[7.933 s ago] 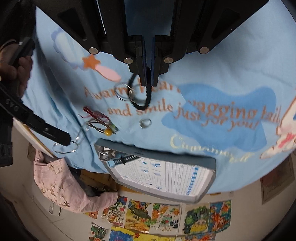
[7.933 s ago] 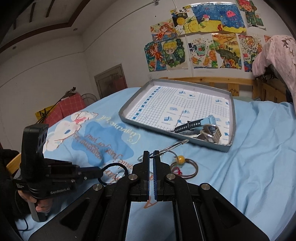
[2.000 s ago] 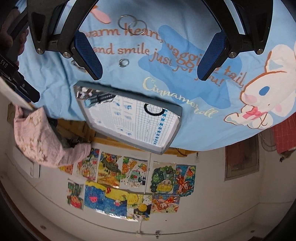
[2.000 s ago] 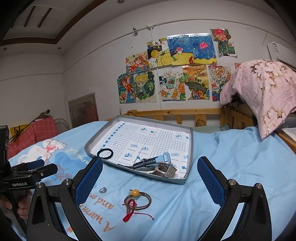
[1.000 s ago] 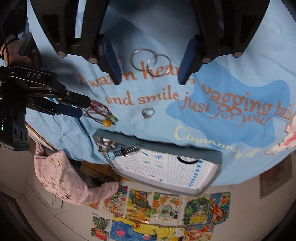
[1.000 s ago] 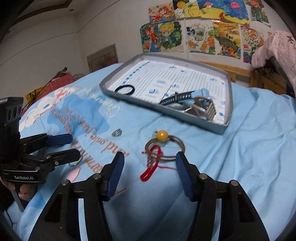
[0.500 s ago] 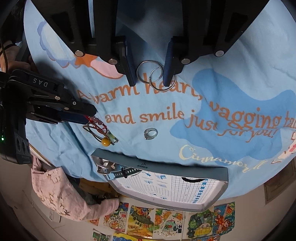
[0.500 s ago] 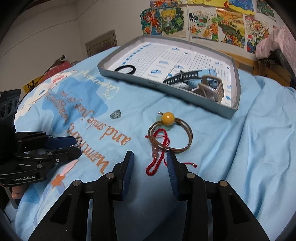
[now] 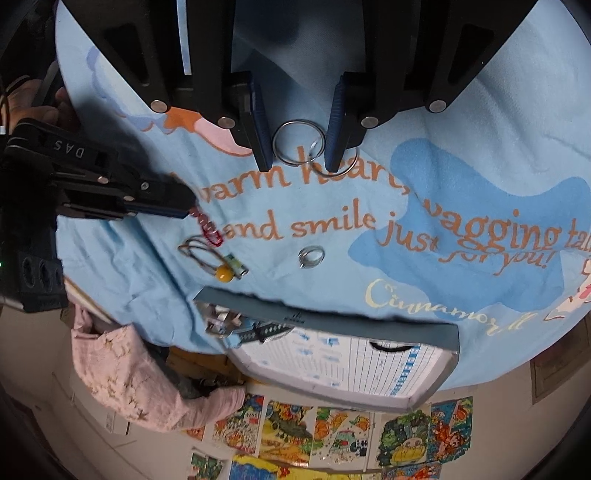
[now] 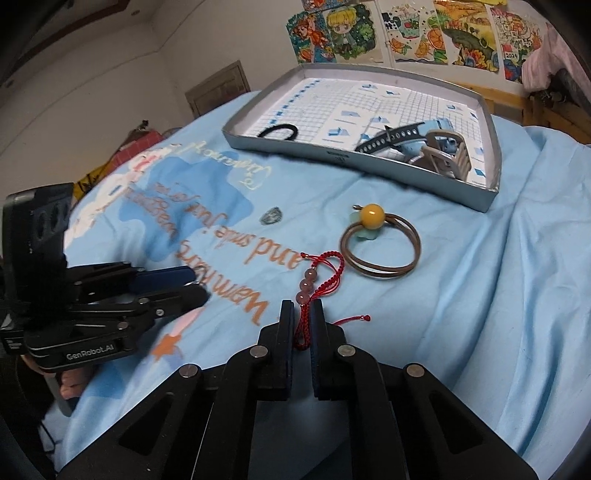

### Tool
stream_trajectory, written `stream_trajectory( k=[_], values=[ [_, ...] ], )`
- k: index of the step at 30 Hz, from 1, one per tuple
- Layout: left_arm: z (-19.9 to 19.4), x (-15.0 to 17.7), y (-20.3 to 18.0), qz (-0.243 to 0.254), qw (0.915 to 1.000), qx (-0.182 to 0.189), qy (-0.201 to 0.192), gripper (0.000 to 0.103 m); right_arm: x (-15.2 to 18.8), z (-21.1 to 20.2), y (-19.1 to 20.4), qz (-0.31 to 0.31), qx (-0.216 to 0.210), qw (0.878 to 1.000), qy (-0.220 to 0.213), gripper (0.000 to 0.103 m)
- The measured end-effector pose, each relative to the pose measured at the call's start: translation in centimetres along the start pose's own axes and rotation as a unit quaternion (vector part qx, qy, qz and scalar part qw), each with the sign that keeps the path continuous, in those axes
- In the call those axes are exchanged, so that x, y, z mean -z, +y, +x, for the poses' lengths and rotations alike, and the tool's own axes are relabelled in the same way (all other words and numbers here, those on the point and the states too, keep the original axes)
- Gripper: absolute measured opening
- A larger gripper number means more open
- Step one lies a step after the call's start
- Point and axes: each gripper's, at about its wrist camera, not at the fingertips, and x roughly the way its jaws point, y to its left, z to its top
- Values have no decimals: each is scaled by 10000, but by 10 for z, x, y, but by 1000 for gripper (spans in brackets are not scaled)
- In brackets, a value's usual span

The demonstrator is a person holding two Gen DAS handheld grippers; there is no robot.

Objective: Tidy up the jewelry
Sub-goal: 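Carry the rings and red string over the grey tray with both tools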

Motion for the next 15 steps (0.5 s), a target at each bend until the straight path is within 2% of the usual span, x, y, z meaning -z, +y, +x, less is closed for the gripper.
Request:
stream_trajectory(
  k=[9,15],
  values=[
    [-17,-10,-6,133,9992,92,-359,27,-8,-18,5,-137,-165,9986,-488,6],
    [-28,-41,-14,376,9977,-62,-559,27,-18,-37,7,-270,-59,9949,-971,6]
  ],
)
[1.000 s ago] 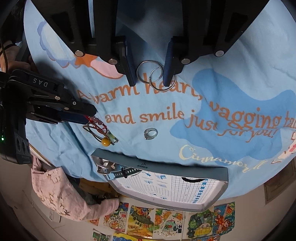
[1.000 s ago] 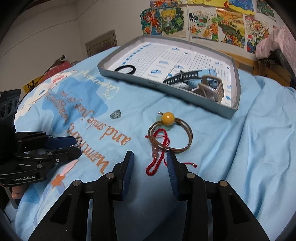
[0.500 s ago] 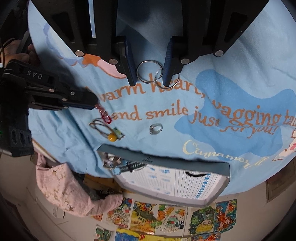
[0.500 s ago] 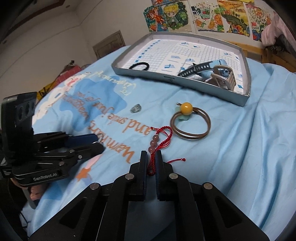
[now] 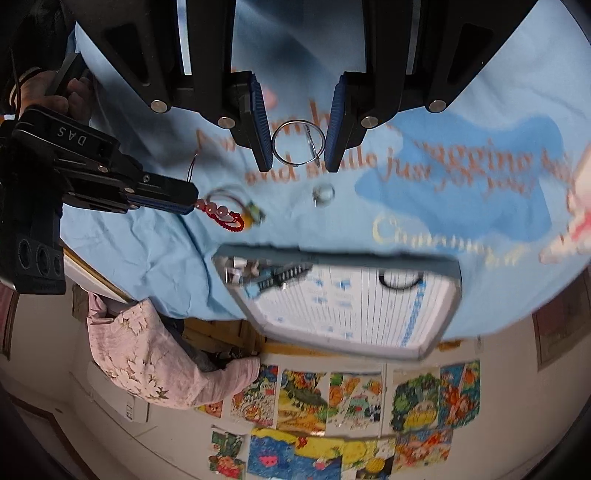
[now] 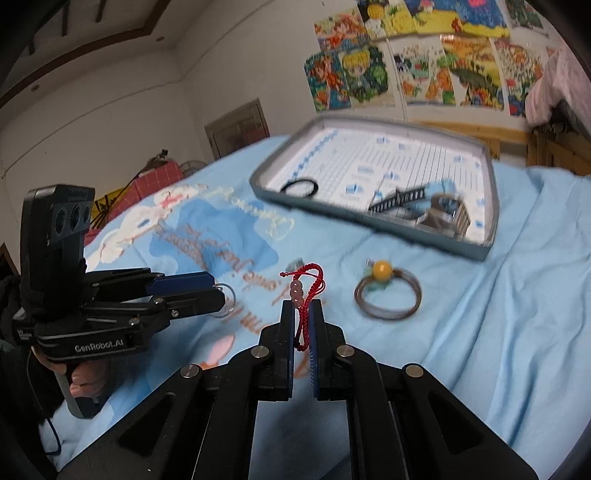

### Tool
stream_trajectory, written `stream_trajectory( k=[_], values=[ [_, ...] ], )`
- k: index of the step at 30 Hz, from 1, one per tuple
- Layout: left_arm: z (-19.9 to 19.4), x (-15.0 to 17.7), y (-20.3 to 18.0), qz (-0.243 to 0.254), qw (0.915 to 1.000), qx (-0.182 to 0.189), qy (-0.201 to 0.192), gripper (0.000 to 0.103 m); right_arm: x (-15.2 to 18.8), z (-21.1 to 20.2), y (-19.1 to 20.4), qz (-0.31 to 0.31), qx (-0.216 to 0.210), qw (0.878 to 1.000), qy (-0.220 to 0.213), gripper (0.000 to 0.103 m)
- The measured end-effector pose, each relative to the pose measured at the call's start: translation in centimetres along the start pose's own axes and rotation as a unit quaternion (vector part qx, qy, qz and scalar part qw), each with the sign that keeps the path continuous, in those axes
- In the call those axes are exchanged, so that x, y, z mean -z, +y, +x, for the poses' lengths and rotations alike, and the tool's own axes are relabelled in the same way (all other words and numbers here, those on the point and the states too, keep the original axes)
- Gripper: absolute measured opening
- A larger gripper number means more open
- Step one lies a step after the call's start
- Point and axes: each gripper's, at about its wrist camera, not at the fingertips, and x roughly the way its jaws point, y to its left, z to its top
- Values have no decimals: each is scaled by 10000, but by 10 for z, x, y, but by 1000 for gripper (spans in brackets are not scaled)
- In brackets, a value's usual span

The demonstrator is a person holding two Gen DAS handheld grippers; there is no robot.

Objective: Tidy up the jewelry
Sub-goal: 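Carry the rings and red string over the grey tray with both tools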

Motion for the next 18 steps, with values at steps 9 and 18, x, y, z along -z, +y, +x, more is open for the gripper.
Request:
stream_trajectory(
  k=[9,18],
  values=[
    [29,-88,5,-64,9970,-476,-608,27,-69,21,-42,148,492,9954,-803,6],
    [134,-140,17,-743,9957,-392,-388,28,-96,62,-128,844,1335,9849,-703,6]
  ],
)
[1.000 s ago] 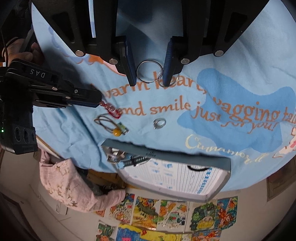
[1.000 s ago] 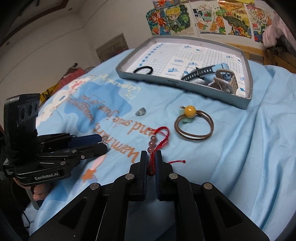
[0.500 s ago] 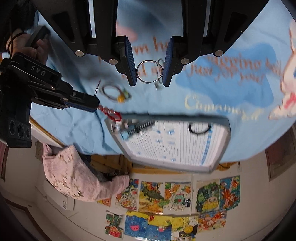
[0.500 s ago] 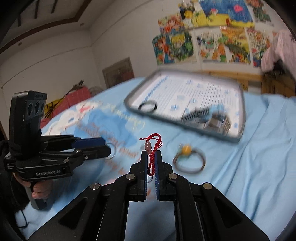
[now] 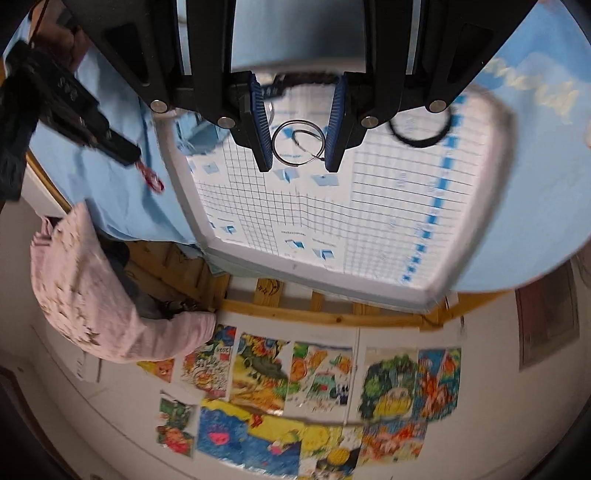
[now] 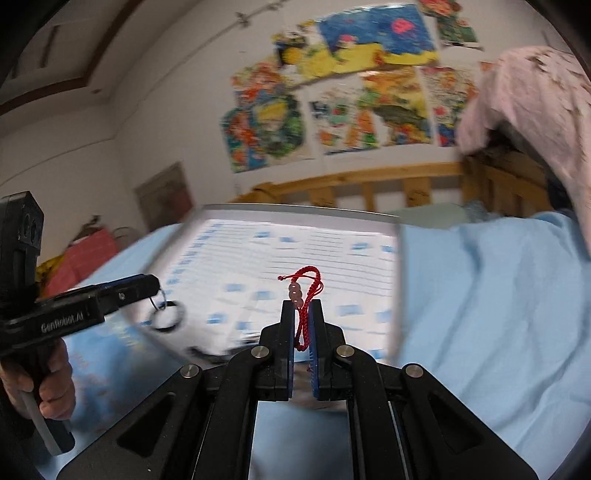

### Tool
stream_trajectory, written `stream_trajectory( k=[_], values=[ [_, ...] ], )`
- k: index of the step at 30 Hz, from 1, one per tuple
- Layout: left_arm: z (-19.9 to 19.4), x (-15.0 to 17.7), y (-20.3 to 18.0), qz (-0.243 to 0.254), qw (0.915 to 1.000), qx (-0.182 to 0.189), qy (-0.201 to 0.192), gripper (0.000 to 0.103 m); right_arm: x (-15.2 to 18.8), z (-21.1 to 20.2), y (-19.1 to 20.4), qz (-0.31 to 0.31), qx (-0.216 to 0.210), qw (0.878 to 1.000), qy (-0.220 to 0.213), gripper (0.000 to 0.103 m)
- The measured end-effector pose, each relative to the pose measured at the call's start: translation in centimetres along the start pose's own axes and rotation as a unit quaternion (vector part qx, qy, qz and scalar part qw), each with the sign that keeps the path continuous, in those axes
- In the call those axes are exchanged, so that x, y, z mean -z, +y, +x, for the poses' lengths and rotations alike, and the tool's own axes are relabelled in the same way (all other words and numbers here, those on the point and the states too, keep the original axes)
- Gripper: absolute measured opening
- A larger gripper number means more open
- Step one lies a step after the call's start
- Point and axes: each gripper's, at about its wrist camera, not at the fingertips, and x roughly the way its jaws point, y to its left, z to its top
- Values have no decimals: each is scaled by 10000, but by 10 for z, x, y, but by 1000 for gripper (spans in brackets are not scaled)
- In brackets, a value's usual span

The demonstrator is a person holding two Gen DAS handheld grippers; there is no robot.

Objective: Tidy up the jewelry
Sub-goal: 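Carry the rings and red string over the grey tray with both tools, then open both tools to drop the items into the tray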

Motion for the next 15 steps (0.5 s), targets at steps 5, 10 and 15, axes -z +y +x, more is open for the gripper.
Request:
stream_trajectory(
  k=[5,10,15],
  values=[
    [34,15,-8,-39,9996,-79,253,28,9,26,-15,205,145,9988,422,7],
    [46,28,-7,-83,9986,-180,494,28,13,27,-11,167,240,9985,465,7],
    [37,28,3,-360,9984,-156,399,76,17,23,-16,231,299,9980,512,8]
  ],
)
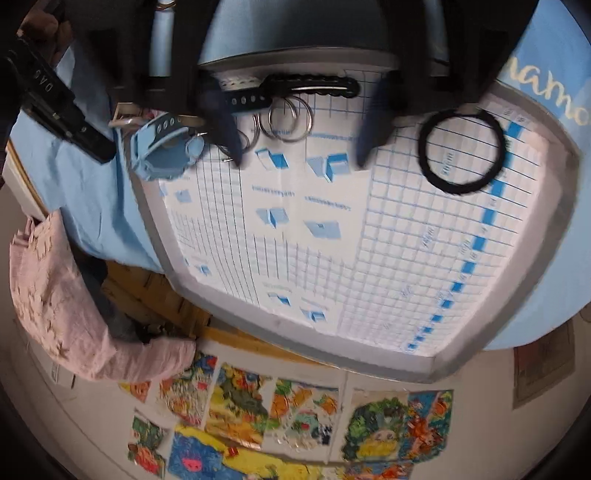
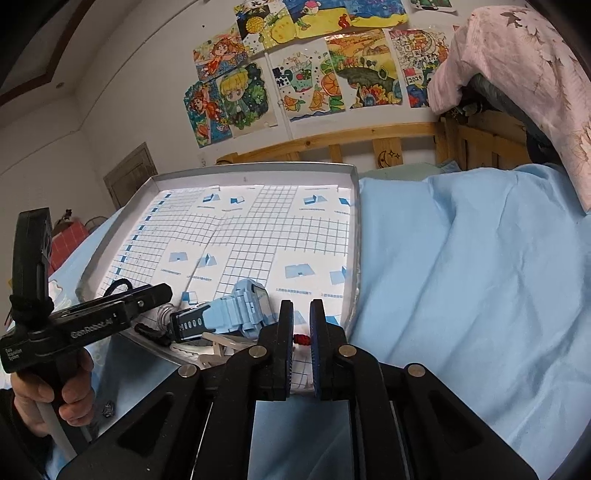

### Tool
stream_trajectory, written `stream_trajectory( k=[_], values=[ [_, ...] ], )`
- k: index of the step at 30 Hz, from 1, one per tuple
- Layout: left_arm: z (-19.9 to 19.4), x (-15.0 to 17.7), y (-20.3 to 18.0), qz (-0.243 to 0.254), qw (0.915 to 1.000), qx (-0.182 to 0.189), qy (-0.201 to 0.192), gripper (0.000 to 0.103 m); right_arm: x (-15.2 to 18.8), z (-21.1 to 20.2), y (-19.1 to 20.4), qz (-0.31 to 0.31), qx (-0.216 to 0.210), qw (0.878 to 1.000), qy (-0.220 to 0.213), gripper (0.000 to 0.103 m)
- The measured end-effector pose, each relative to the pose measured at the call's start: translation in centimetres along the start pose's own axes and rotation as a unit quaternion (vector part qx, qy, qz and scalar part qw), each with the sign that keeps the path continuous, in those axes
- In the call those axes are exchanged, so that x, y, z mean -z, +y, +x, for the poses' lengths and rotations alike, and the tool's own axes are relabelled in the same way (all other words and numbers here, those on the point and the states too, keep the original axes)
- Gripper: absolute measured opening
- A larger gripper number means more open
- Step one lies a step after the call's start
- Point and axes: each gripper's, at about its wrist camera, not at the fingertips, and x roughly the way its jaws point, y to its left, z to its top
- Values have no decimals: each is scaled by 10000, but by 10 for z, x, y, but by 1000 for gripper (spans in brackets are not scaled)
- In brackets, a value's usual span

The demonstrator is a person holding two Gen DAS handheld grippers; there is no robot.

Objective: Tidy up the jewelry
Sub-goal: 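Open both tools to drop the items into the tray, then raise both tools away from the tray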

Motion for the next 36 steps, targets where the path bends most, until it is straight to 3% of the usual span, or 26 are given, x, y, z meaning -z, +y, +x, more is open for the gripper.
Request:
stream_trajectory(
  k=[4,8,10,12,17,20,22,26,33,36],
  values=[
    [-25,-2,5,-189,9992,114,-334,79,1,-10,2,-47,43,9999,-101,8],
    [-56,0,6,-183,9976,59,-661,93,4,-32,5,-152,49,9993,-338,11],
    [-79,4,4,-106,9958,-28,-911,100,6,-49,10,-265,57,9983,-509,25],
    [-97,6,4,-31,9939,-52,-1098,102,9,-70,16,-394,70,9962,-767,46],
    [-147,16,1,58,9891,-159,-1465,103,3,-115,29,-456,-21,9917,-1199,50],
    [-176,27,2,9,9855,-185,-1684,103,7,-142,39,-537,-63,9873,-1496,70],
    [-195,35,2,-15,9833,-235,-1803,103,11,-161,49,-632,-104,9844,-1640,75],
    [-232,52,3,-6,9784,-294,-2048,103,22,-196,64,-709,-228,9782,-1936,97],
    [-296,87,2,58,9687,-374,-2454,103,51,-252,84,-815,-361,9687,-2316,101],
    [-316,102,5,18,9685,-362,-2464,103,68,-274,90,-829,-313,9650,-2468,101]
  ],
)
